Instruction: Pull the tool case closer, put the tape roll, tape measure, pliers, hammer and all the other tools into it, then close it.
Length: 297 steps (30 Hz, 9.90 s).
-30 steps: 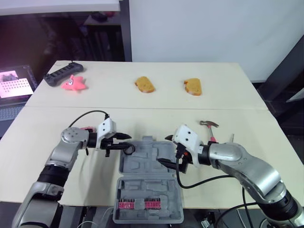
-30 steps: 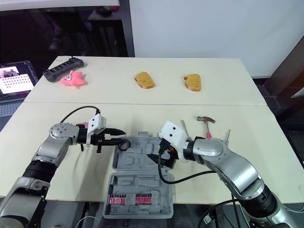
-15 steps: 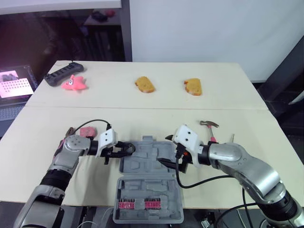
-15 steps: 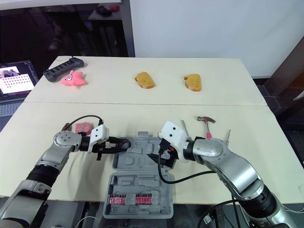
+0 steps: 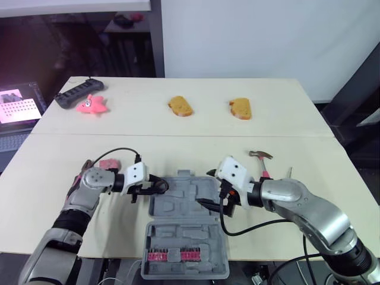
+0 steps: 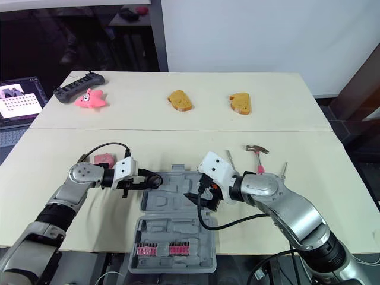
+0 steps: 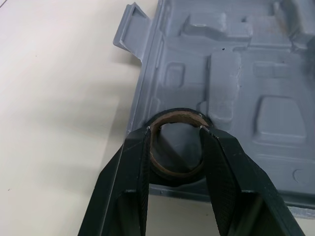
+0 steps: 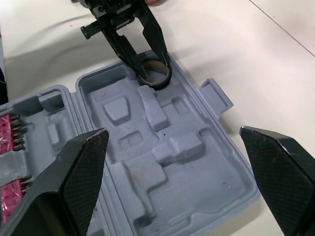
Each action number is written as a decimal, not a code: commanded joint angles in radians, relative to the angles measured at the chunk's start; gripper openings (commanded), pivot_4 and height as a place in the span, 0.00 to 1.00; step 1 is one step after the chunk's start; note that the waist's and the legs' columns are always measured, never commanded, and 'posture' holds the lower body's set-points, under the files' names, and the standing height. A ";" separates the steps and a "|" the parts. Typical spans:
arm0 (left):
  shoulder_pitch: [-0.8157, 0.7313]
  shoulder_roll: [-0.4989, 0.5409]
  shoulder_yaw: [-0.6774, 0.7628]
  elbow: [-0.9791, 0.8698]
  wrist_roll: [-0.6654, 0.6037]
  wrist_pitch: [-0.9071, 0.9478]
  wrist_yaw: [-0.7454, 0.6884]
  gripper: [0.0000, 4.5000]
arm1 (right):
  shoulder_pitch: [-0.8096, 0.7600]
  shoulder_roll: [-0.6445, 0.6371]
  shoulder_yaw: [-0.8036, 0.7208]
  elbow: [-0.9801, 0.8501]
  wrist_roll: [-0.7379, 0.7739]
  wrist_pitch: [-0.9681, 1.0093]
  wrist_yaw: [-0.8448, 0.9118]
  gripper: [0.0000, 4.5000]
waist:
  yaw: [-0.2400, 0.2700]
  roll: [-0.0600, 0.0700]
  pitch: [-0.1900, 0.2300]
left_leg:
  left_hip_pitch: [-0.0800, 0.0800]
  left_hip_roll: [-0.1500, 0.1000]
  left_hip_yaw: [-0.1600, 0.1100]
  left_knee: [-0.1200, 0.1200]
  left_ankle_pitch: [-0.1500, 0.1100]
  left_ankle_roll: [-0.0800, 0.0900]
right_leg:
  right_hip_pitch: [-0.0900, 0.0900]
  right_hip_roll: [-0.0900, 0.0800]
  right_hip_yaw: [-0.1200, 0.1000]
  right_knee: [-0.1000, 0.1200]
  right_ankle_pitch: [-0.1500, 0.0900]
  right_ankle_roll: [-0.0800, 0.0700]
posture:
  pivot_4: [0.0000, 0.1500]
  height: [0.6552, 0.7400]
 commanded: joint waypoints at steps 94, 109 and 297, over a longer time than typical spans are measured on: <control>0.338 -0.361 0.491 -0.517 -0.231 0.914 1.251 0.99 | -0.039 0.064 -0.130 0.058 0.185 -0.240 0.129 1.00 | 0.006 0.003 -0.004 | 0.002 -0.001 0.001 0.001 -0.001 0.000 | 0.004 -0.001 0.001 -0.003 -0.001 0.001 | 1.00 1.00; 0.369 -0.395 0.468 -0.563 -0.198 0.962 1.261 0.14 | -0.052 0.083 -0.124 0.055 0.178 -0.197 0.082 1.00 | 0.007 0.011 -0.009 | 0.002 -0.002 0.001 0.001 -0.001 0.000 | 0.004 -0.002 0.001 -0.004 -0.001 0.001 | 1.00 1.00; 0.341 0.283 0.313 -0.917 -0.534 0.677 0.033 0.99 | -0.175 0.400 -0.306 0.577 1.541 0.312 -0.999 0.11 | -0.052 0.005 -0.003 | -0.015 0.001 0.000 0.000 -0.001 0.001 | -0.018 0.000 -0.002 0.004 0.000 -0.002 | 1.00 1.00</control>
